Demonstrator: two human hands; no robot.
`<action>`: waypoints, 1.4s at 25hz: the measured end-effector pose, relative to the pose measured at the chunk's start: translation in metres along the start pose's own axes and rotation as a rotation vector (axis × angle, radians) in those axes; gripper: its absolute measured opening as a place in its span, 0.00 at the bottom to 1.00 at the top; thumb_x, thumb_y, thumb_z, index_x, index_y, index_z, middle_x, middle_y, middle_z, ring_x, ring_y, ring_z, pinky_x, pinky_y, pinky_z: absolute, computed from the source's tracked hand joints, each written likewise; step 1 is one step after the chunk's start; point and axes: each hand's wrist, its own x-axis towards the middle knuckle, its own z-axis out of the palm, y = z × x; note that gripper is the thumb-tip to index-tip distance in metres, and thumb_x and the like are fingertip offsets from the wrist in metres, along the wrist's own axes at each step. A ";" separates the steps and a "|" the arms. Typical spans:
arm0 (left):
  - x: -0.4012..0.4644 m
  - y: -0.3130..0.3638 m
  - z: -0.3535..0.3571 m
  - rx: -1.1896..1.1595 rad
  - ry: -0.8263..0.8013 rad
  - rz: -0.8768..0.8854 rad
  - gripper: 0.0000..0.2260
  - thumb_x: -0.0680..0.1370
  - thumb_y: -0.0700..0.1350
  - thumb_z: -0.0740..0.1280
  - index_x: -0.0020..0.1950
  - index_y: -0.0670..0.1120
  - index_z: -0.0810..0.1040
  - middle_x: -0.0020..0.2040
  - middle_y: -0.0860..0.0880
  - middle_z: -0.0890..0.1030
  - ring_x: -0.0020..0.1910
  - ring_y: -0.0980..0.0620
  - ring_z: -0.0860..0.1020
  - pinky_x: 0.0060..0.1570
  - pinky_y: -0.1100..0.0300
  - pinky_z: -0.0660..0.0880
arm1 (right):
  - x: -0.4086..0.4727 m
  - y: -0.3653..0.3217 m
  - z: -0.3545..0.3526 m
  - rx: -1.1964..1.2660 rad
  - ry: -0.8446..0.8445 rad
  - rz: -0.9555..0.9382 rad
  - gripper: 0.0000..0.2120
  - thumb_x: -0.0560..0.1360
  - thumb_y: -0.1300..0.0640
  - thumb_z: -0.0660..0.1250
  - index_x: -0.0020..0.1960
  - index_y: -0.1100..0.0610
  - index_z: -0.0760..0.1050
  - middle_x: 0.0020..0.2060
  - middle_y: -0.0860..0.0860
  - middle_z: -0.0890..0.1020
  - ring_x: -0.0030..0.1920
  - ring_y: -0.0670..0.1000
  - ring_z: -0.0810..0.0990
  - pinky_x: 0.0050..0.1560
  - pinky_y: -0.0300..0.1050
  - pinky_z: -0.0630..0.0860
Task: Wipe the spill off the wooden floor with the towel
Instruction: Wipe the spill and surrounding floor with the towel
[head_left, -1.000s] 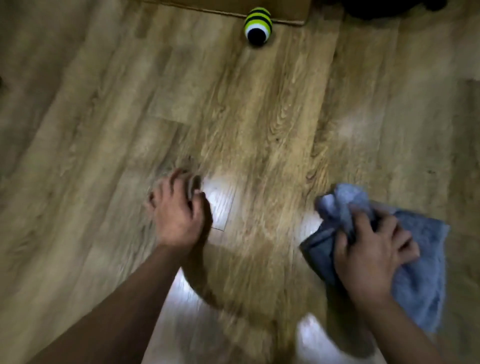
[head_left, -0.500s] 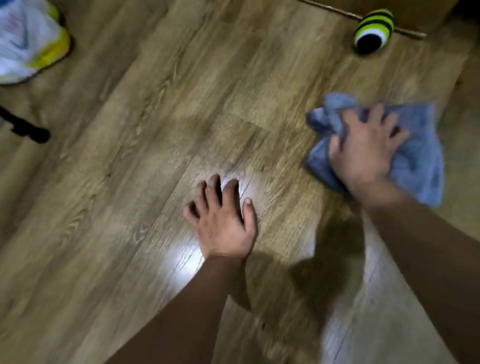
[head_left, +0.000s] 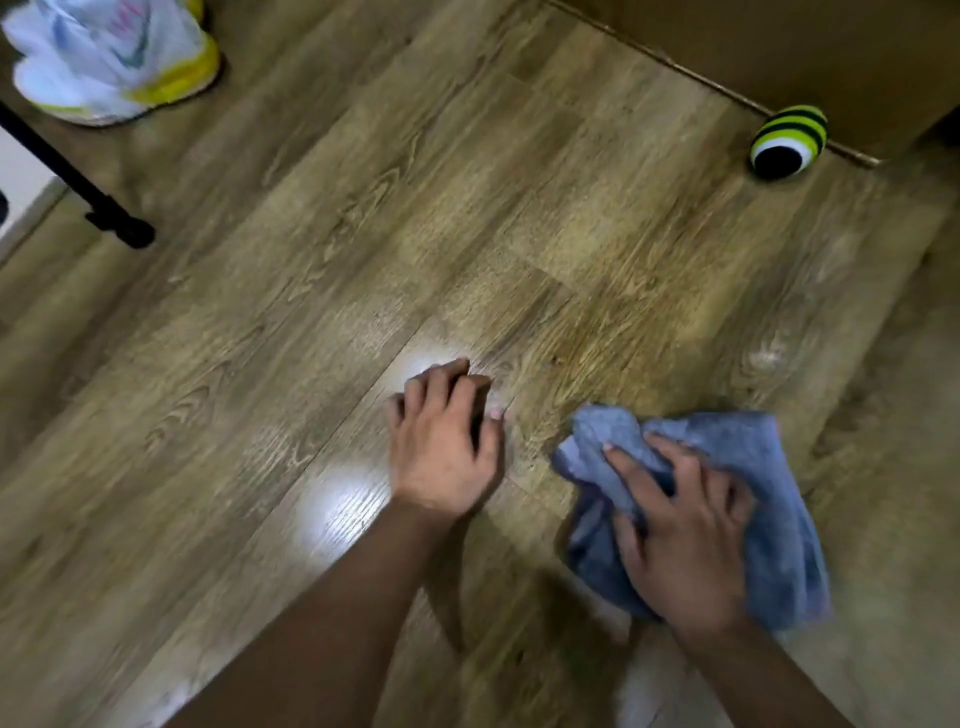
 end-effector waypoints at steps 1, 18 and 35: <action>0.005 -0.024 -0.008 0.029 0.021 0.023 0.17 0.79 0.58 0.58 0.62 0.52 0.75 0.65 0.47 0.76 0.63 0.46 0.68 0.60 0.47 0.60 | 0.002 0.015 -0.003 -0.005 0.008 0.021 0.27 0.70 0.44 0.59 0.69 0.44 0.73 0.66 0.55 0.72 0.59 0.63 0.71 0.57 0.63 0.64; 0.027 -0.133 -0.027 0.000 0.255 -0.428 0.20 0.77 0.53 0.60 0.66 0.48 0.78 0.74 0.43 0.72 0.73 0.40 0.66 0.68 0.39 0.56 | 0.196 -0.237 0.017 0.041 0.046 -0.153 0.24 0.71 0.44 0.66 0.67 0.43 0.74 0.63 0.53 0.74 0.61 0.60 0.70 0.64 0.62 0.64; -0.069 0.218 0.047 -0.470 -0.101 0.467 0.17 0.78 0.45 0.65 0.67 0.47 0.80 0.72 0.49 0.76 0.75 0.49 0.70 0.67 0.39 0.65 | -0.064 0.114 -0.020 0.030 0.102 0.447 0.26 0.70 0.45 0.60 0.67 0.47 0.77 0.65 0.56 0.75 0.59 0.62 0.72 0.59 0.61 0.66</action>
